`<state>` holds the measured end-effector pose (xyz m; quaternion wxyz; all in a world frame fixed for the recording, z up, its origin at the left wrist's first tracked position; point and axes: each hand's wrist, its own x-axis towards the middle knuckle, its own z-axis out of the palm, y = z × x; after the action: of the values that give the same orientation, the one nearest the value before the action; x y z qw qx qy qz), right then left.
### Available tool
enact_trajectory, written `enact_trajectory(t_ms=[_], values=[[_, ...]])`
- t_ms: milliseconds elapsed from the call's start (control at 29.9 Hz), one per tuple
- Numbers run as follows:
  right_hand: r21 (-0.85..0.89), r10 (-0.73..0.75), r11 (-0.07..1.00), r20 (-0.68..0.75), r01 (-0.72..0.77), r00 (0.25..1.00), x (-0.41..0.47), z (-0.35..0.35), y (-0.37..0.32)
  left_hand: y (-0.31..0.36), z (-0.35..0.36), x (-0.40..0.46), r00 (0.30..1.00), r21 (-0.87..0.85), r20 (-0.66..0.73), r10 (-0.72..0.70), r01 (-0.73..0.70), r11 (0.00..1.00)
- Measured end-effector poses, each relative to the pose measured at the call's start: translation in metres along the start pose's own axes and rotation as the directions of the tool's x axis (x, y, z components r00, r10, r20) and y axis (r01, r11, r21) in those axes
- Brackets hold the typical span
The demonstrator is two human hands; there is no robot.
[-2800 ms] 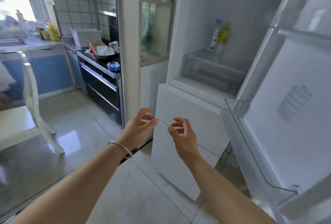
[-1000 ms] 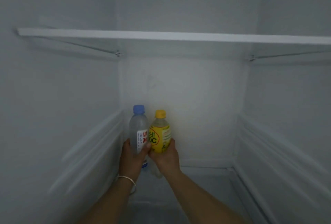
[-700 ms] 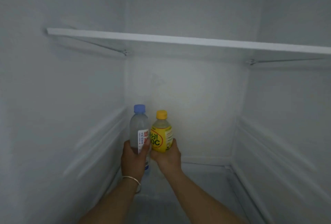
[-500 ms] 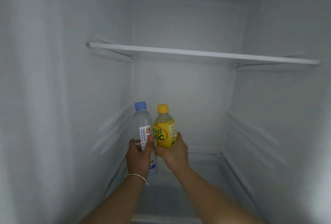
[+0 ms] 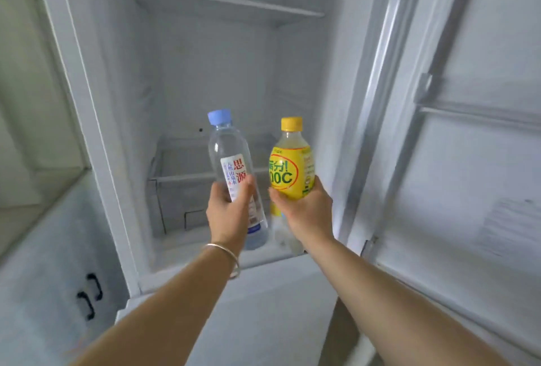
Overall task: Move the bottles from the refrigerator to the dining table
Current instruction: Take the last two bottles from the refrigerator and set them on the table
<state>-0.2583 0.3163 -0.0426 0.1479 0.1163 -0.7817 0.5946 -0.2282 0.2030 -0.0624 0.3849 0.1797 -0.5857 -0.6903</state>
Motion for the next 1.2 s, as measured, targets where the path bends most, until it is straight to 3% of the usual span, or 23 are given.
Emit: enact_trajectory(t_ms=[134,435,870,1205], values=[[-0.027,0.070,0.997,-0.098,-0.073,0.993,-0.048,-0.083,0.017,0.006,0.028,-0.080,0.986,-0.011,0.159,-0.047,0.049,0.999],[0.005,0.200,0.978,-0.324,-0.210,0.925,-0.122,-0.279,0.054,0.021,0.114,-0.263,0.860,0.103,0.510,0.019,-0.083,0.991],[-0.119,0.220,0.944,-0.468,-0.308,0.856,-0.218,-0.582,0.114,0.007,0.274,-0.547,0.747,0.108,0.646,-0.159,0.116,0.987],[-0.074,0.288,0.916,-0.559,-0.393,0.778,-0.170,-0.690,0.190,-0.042,0.389,-0.597,0.710,0.228,0.658,-0.250,0.129,0.965]])
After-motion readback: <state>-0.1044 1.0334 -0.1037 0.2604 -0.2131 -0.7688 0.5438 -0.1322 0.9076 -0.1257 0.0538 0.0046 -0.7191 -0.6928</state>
